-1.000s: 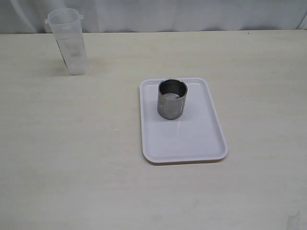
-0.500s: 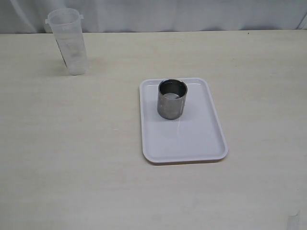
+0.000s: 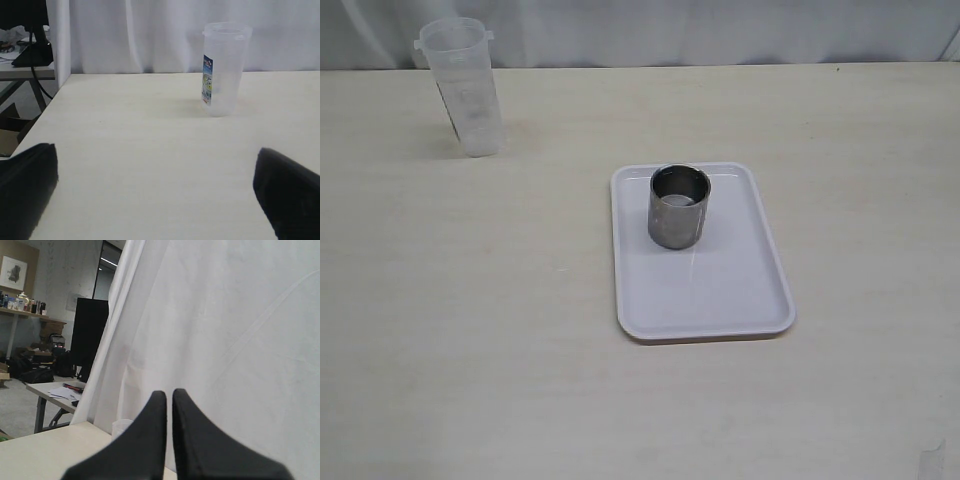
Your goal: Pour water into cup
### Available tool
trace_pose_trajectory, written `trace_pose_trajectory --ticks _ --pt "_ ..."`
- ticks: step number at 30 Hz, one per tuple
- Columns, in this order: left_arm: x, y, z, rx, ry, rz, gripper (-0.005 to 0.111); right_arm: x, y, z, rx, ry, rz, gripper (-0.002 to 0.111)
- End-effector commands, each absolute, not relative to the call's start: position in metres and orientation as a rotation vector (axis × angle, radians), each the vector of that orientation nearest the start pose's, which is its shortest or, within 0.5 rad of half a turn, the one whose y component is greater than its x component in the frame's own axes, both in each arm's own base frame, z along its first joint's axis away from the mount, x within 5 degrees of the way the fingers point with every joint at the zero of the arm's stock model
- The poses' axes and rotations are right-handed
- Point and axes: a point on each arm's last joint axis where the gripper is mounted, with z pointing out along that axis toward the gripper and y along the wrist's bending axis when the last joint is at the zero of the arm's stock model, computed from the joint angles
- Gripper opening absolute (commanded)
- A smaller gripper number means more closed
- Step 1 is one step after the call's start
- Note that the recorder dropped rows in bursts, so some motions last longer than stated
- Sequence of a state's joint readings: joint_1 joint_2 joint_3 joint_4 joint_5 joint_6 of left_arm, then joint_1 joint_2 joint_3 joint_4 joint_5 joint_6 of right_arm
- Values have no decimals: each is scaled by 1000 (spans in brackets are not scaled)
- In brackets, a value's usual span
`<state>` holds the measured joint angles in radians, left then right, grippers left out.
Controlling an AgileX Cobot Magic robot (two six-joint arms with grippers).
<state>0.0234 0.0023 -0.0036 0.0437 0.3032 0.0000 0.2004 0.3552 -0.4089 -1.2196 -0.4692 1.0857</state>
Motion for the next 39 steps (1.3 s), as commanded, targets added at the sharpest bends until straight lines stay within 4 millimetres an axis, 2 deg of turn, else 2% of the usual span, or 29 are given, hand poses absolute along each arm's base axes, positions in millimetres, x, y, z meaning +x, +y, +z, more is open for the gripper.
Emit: trace_pose_trajectory --ticks 1,13,33,35,37,39 --pt "54 2 185 -2 1800 48 104 63 51 338 -544 1177 366 4" --pt "54 0 186 -48 1786 -22 104 63 51 338 -544 1177 366 4" --pt "54 1 186 -22 1787 18 102 63 51 338 -544 1177 366 4" --pt "54 2 186 -12 1787 33 91 63 51 338 -544 1177 366 4" --pt "54 2 186 9 1789 50 73 63 51 338 -544 1177 366 4" --pt "54 2 185 39 1792 75 48 63 51 338 -544 1177 366 4"
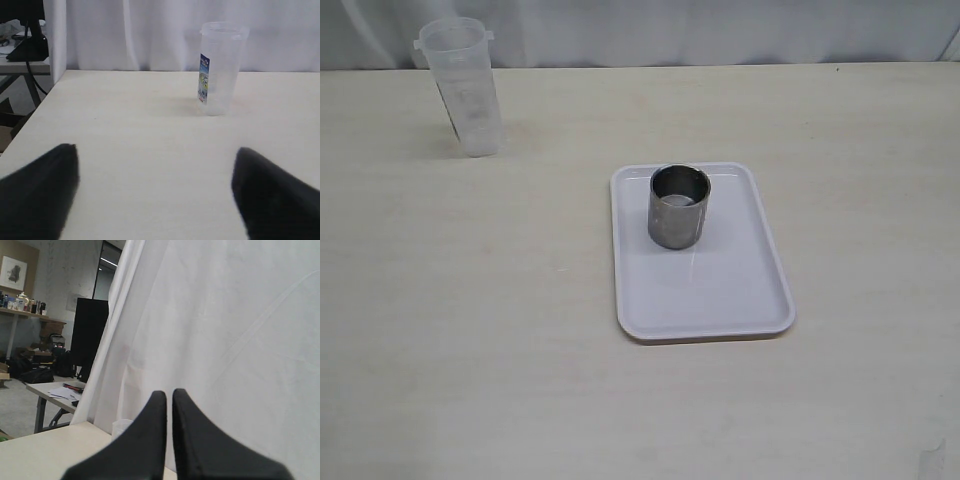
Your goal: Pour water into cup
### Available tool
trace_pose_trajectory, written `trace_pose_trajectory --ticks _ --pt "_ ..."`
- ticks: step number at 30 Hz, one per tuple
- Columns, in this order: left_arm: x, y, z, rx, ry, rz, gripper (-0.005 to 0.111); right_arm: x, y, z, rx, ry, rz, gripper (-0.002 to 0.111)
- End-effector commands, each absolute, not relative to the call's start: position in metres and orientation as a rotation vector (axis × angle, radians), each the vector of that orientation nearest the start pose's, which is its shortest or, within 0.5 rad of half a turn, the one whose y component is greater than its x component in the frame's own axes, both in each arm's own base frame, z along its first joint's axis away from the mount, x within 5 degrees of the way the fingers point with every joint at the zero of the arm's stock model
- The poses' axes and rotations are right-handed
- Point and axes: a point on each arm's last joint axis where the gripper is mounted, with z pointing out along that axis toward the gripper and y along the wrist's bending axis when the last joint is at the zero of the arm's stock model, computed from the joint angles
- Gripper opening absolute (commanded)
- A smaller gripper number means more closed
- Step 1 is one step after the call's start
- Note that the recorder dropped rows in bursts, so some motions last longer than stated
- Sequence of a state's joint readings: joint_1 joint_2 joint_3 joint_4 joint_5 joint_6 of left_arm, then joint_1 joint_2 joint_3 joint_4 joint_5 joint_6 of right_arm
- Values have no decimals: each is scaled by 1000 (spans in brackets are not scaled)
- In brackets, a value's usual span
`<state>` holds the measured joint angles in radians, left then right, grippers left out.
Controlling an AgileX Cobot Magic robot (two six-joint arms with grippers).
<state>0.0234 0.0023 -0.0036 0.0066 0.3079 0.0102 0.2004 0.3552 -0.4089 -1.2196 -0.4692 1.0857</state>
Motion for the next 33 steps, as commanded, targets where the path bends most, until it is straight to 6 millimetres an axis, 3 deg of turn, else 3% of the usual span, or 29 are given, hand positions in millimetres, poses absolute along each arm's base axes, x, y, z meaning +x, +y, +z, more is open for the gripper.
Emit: trace_pose_trajectory --ticks 1,5,33 --pt "54 2 185 50 1792 83 38 63 51 338 -544 1177 366 4" --pt "54 2 185 80 1791 107 0 63 51 338 -544 1177 366 4" --pt "54 2 185 75 1791 98 0 63 51 338 -544 1177 366 4"
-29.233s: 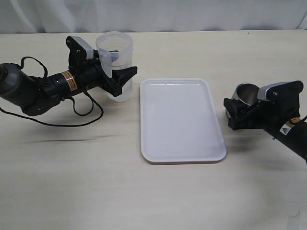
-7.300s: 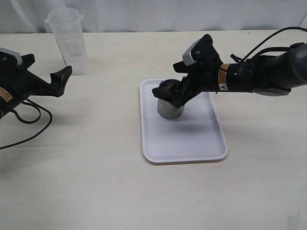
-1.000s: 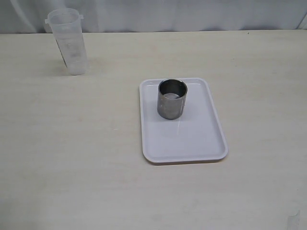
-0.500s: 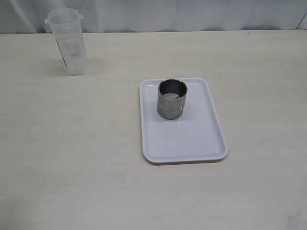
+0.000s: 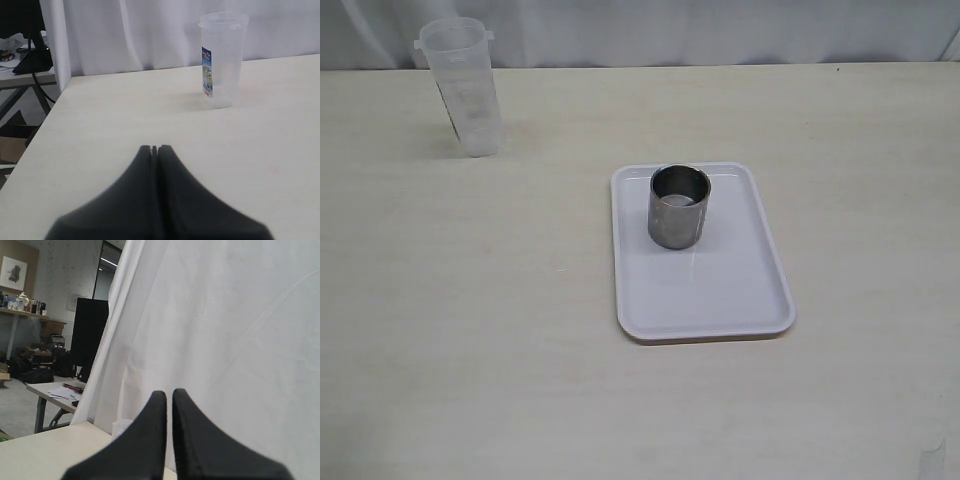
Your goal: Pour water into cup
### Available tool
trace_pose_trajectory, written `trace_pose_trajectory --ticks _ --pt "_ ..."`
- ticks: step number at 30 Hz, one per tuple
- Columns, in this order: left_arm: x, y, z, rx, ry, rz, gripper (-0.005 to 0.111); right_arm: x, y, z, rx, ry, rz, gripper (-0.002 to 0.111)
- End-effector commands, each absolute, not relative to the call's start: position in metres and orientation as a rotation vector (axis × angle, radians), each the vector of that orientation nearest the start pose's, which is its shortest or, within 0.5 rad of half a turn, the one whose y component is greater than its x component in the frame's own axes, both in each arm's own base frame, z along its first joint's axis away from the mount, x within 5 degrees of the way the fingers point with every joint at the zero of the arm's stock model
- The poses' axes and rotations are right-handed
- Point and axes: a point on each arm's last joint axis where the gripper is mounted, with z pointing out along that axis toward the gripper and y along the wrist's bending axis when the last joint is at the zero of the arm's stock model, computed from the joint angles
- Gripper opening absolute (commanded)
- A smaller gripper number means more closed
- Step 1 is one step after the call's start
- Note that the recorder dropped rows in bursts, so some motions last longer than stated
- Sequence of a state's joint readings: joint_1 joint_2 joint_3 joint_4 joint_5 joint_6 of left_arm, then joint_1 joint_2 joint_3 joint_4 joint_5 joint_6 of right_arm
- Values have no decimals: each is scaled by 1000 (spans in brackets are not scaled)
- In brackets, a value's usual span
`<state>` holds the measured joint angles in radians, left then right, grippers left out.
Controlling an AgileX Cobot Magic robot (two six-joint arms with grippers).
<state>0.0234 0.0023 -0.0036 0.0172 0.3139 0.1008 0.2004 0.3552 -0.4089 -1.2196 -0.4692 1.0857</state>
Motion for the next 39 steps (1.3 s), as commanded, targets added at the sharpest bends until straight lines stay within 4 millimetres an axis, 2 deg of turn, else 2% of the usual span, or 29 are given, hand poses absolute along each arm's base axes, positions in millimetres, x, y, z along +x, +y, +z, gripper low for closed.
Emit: trace_pose_trajectory --ticks 1,19,21,31,39 --pt "54 2 185 75 1791 98 0 63 51 338 -544 1177 366 4" --pt "54 2 185 75 1791 98 0 64 51 336 -530 1186 381 4" --pt "54 2 185 75 1791 98 0 63 50 329 -501 1193 396 4" --pt "54 2 185 75 1791 98 0 56 34 291 -379 1103 244 4" --pt "54 2 185 75 1791 98 0 50 22 246 -281 1098 153 4"
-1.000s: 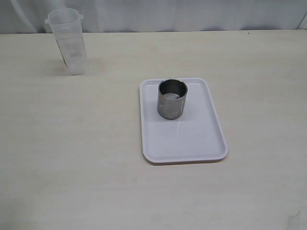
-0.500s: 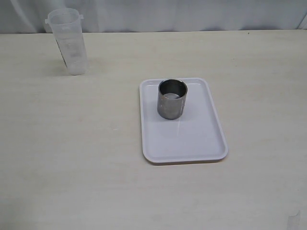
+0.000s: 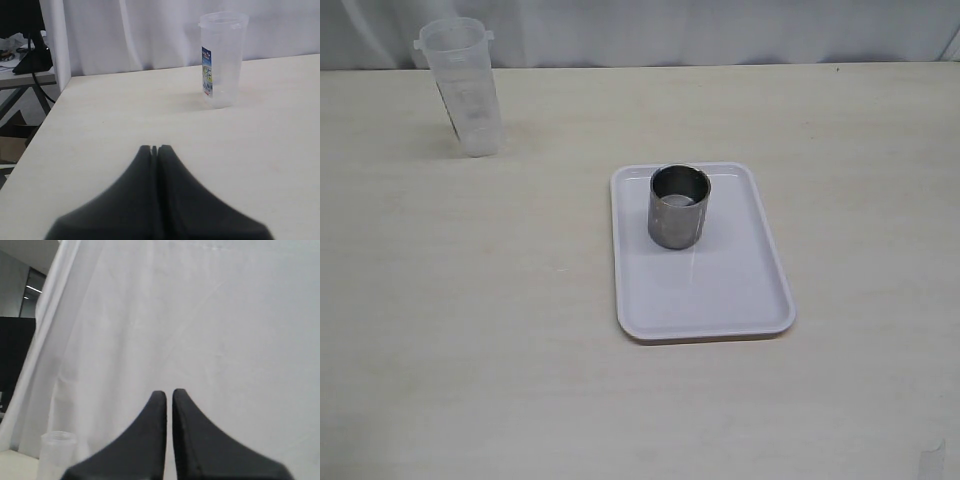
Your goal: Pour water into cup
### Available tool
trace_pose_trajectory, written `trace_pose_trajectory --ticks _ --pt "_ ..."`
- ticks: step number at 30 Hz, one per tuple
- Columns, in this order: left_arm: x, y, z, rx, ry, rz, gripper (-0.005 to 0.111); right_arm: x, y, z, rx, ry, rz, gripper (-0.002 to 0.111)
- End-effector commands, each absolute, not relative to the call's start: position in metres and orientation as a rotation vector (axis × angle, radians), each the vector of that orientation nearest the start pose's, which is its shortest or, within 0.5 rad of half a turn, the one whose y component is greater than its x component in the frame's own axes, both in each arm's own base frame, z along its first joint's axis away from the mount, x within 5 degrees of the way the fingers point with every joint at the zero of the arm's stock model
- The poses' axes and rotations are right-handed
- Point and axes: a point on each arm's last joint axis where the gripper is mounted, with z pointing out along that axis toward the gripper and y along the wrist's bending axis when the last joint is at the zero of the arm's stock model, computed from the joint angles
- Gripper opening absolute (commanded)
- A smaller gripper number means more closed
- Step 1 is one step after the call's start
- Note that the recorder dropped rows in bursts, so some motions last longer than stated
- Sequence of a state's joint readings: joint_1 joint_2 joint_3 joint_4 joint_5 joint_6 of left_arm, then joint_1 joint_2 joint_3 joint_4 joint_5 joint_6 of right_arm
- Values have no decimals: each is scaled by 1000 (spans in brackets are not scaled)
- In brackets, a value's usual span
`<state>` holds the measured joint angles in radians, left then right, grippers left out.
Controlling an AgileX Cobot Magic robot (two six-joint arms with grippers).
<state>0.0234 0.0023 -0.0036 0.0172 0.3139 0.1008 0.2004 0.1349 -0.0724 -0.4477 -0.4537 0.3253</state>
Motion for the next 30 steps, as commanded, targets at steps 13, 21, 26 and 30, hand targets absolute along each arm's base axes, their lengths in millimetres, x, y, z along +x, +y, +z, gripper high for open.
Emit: trace_pose_trajectory --ticks 13,21,26,30 --pt "54 2 185 75 1791 98 0 50 14 233 -268 1230 45 4" --pt "54 2 185 75 1791 98 0 55 7 219 -230 1403 -79 4" --pt "54 2 185 75 1791 98 0 56 2 209 -204 1519 -135 4" --pt "54 2 185 75 1791 98 0 56 1 204 -193 1578 -131 4"
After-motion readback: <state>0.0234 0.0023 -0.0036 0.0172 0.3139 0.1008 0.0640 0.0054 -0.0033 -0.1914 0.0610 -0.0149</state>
